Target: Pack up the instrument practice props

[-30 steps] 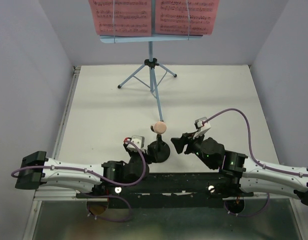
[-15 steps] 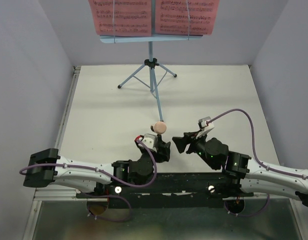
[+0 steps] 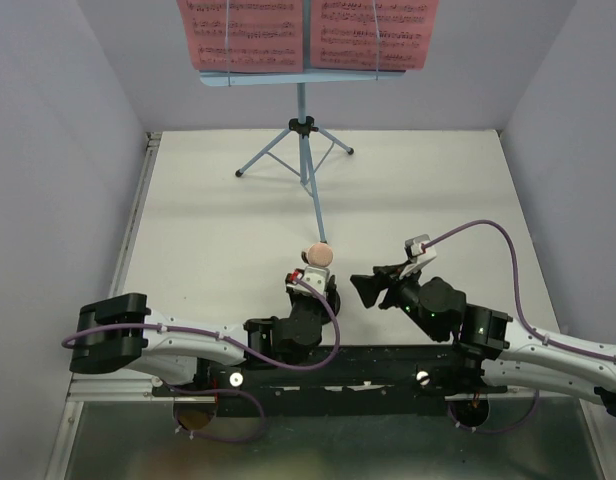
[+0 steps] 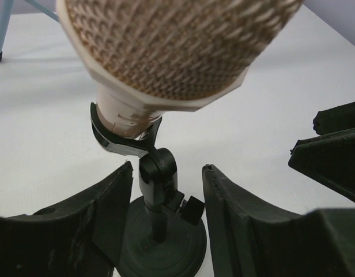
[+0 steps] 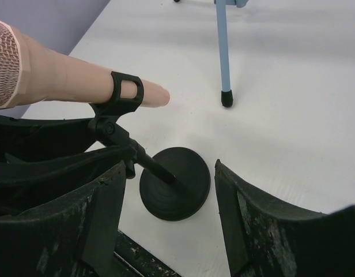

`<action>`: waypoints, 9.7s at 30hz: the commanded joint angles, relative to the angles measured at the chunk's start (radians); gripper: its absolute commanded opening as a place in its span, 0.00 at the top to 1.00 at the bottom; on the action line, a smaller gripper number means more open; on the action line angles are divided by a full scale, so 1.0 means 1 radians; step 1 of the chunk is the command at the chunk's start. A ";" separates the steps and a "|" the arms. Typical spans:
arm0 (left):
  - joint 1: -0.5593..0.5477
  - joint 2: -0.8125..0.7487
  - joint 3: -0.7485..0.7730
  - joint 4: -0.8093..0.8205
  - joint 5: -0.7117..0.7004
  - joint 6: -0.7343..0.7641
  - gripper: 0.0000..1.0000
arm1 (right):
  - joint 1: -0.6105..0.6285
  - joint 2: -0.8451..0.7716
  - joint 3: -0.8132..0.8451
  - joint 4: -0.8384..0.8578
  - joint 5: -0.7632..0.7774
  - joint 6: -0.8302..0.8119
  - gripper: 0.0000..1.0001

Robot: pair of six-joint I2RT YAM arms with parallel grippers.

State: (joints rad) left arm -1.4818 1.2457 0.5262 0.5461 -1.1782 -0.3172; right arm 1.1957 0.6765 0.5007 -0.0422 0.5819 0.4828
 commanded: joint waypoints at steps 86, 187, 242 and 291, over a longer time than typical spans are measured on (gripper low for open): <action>0.239 -0.427 -0.252 -0.069 0.913 0.216 1.00 | 0.033 0.400 -0.024 0.775 -0.238 -0.653 0.17; 1.243 -0.537 -0.066 -0.721 0.345 -0.106 0.49 | 0.033 0.146 -0.005 0.449 0.194 -0.365 0.99; 0.795 -0.646 -0.045 -0.305 1.809 -0.247 0.21 | -0.214 0.459 0.458 0.151 -0.751 0.146 0.99; 1.031 -0.108 0.288 -0.969 0.726 -0.342 1.00 | -0.225 0.158 0.151 -0.045 -0.352 0.096 0.13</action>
State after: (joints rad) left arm -0.5423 1.0702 0.7807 -0.3721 -0.3790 -0.6300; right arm 0.9730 0.8558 0.6785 -0.0647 0.1864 0.5854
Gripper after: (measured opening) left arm 0.472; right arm 0.874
